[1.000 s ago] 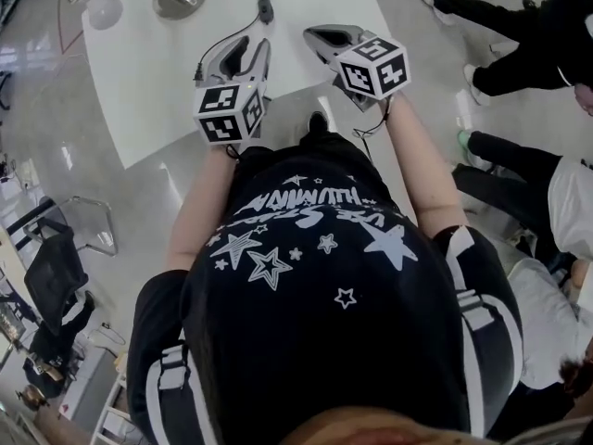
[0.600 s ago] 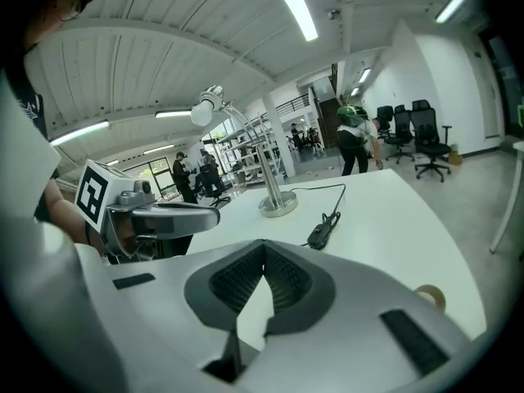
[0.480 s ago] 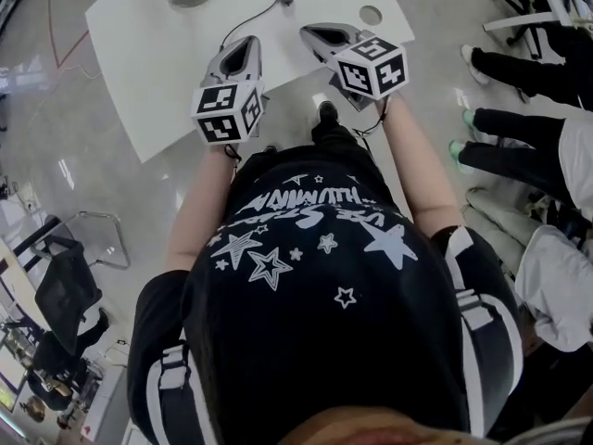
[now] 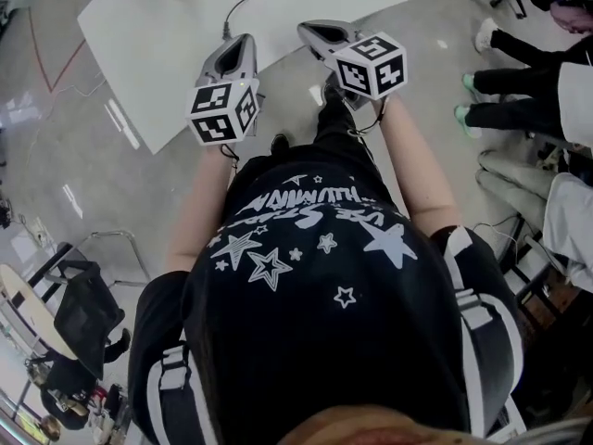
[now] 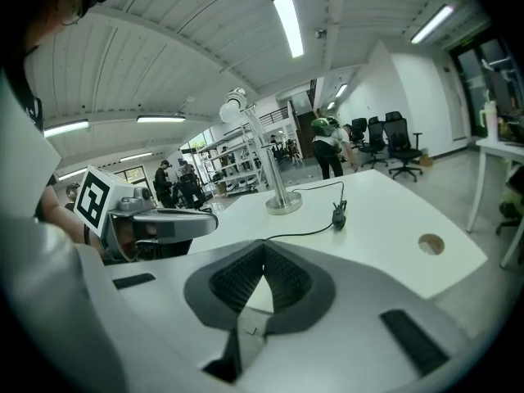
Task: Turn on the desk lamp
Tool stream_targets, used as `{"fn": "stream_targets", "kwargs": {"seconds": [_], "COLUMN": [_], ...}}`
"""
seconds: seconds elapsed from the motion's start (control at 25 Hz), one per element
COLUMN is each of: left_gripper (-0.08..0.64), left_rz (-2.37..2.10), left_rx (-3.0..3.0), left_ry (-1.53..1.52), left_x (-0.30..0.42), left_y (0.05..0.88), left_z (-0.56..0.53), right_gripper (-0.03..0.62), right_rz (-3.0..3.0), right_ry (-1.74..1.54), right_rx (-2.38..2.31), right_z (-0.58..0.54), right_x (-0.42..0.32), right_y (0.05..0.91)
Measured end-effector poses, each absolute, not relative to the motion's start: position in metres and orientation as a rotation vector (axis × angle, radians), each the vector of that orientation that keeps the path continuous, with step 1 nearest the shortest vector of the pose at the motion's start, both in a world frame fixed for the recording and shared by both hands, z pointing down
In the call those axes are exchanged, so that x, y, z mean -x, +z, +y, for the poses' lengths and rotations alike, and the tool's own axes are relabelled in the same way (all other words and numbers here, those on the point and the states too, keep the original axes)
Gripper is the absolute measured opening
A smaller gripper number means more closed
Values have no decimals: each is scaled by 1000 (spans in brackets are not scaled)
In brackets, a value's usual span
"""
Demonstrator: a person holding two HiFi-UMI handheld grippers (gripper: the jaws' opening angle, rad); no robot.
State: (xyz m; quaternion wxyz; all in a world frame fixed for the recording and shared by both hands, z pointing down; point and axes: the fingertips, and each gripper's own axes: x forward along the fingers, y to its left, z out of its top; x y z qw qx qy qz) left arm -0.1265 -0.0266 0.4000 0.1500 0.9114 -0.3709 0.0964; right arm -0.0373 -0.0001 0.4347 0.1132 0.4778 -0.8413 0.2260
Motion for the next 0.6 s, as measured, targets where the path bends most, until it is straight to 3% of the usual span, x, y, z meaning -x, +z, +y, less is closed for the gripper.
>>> {"fn": "stream_targets", "kwargs": {"seconds": [0.6], "left_gripper": [11], "left_rz": [-885], "left_rx": [-2700], "left_ry": [240], "left_x": [143], "left_y": [385], "left_z": [33], "right_gripper": [6], "right_rz": [-2356], "right_ry": [609], "right_rx": [-1624], "right_z": [82], "right_x": [58], "right_y": [428]}}
